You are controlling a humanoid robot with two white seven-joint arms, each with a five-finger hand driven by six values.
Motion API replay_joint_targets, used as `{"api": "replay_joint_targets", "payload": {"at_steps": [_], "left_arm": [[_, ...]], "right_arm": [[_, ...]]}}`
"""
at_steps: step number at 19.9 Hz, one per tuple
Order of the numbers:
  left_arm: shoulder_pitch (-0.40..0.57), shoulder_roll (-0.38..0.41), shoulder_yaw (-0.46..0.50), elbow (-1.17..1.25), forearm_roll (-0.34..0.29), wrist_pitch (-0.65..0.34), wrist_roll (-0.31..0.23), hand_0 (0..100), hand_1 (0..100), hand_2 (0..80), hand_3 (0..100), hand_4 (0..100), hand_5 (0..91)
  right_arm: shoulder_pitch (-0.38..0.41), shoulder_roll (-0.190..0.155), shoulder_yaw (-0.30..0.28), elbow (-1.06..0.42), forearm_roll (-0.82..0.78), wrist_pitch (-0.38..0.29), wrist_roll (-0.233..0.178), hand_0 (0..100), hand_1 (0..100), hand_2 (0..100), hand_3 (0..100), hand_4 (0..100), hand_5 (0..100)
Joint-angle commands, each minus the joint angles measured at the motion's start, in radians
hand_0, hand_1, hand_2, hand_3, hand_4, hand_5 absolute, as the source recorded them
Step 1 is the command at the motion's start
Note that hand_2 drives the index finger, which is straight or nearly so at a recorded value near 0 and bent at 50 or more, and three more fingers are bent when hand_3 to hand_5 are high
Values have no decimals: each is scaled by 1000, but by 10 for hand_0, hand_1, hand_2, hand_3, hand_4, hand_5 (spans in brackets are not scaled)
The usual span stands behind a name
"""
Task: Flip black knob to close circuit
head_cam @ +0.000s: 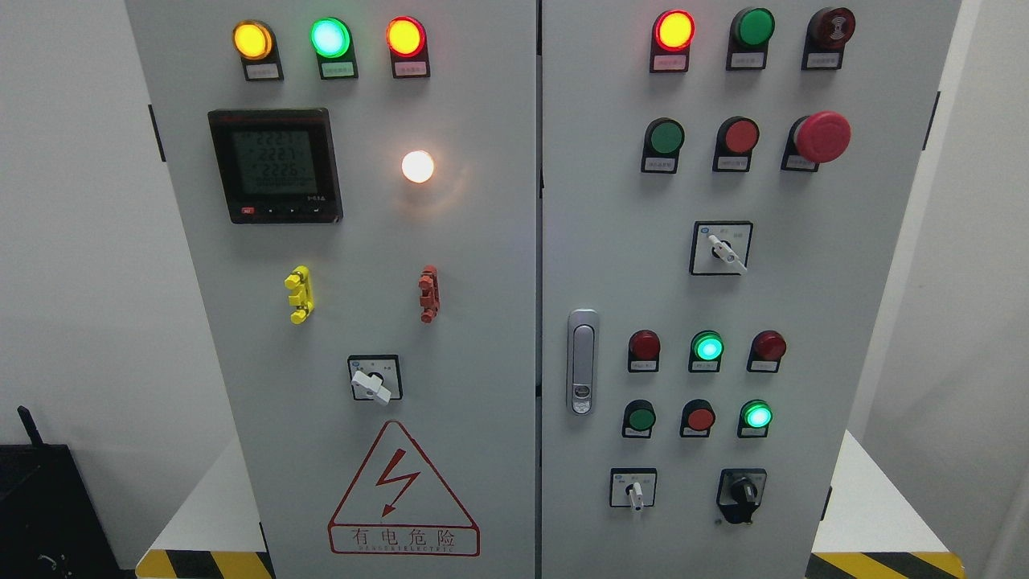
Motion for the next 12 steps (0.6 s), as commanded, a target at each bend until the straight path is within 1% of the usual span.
{"api": "replay_joint_targets", "payload": {"at_steps": [1, 3, 5, 6, 7, 9, 10, 11, 12], "left_arm": [[34, 0, 11, -34, 8, -1, 0, 0, 0, 0, 49, 28, 0], [34, 0, 11, -34, 8, -1, 0, 0, 0, 0, 49, 28, 0], [34, 0, 11, -34, 8, -1, 0, 0, 0, 0, 49, 28, 0], [34, 0, 11, -34, 8, -1, 0, 0, 0, 0, 49, 28, 0], [34, 1, 11, -34, 8, -1, 0, 0, 0, 0, 49, 28, 0], [34, 0, 11, -34, 8, -1, 0, 0, 0, 0, 50, 28, 0], [34, 1, 11, -34, 8, -1, 0, 0, 0, 0, 50, 28, 0], [34, 0, 11, -34, 8, -1, 0, 0, 0, 0, 51, 29, 0], [34, 0, 11, -34, 8, -1, 0, 0, 0, 0, 51, 29, 0]], "right_arm": [[60, 41, 34, -724, -80, -12, 1, 0, 8, 15, 82, 0, 4], [63, 42, 21, -807, -80, -15, 1, 0, 15, 24, 98, 17, 17], [62, 56, 2, -881, -82, -15, 1, 0, 24, 44, 135, 71, 46], [62, 56, -4, -916, -82, -15, -1, 0, 26, 52, 141, 79, 51], [62, 56, -5, -951, -82, -15, 1, 0, 28, 75, 161, 107, 65], [62, 56, -19, -1007, -79, -18, -13, 0, 37, 140, 228, 179, 96], [62, 56, -24, -1034, -76, -24, -13, 0, 42, 279, 422, 325, 182], [62, 56, -30, -1060, -63, -44, -13, 0, 50, 346, 559, 466, 292], [60, 54, -42, -1080, -60, -61, -10, 0, 54, 370, 587, 498, 356]]}}
